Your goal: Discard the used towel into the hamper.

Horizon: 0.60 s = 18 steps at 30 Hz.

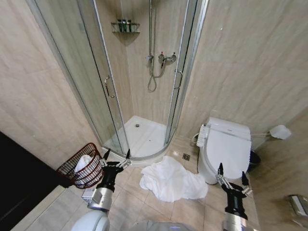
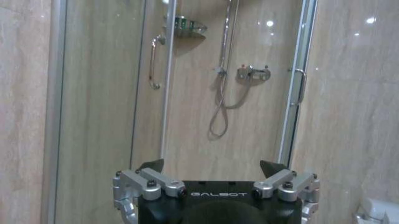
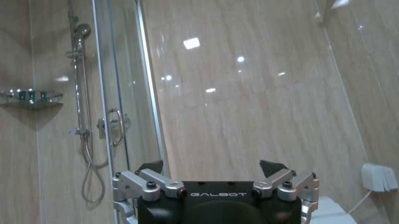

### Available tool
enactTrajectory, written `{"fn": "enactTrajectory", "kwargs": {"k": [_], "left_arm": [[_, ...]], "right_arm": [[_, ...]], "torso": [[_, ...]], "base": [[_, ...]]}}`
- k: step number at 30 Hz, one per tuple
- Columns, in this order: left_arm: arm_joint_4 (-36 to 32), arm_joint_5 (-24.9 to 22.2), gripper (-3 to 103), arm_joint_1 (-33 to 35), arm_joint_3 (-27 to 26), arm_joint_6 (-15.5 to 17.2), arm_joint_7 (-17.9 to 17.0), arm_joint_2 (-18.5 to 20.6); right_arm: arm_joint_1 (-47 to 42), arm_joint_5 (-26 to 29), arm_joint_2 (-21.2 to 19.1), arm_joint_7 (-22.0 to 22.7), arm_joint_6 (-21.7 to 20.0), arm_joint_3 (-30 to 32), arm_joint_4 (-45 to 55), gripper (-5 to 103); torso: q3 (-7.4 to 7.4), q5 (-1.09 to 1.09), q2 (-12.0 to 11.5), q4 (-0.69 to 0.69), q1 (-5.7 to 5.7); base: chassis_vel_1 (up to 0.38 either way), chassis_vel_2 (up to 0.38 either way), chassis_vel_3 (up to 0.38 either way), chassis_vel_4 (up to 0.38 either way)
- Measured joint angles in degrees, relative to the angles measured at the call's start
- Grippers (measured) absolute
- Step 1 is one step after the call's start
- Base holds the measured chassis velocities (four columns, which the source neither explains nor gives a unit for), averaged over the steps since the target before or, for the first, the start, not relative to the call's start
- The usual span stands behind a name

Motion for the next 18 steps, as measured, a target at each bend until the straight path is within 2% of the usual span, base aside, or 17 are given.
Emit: {"fn": "enactTrajectory", "kwargs": {"k": [18], "left_arm": [[0.0, 0.0, 100, 0.0, 0.0, 0.0, 0.0, 0.0]], "right_arm": [[-0.3, -1.1, 0.4, 0.1, 1.9, 0.0, -0.5, 100]], "torso": [[-3.46, 0.00, -6.3, 0.00, -2.85]], "base": [[0.000, 0.000, 0.000, 0.000]]}}
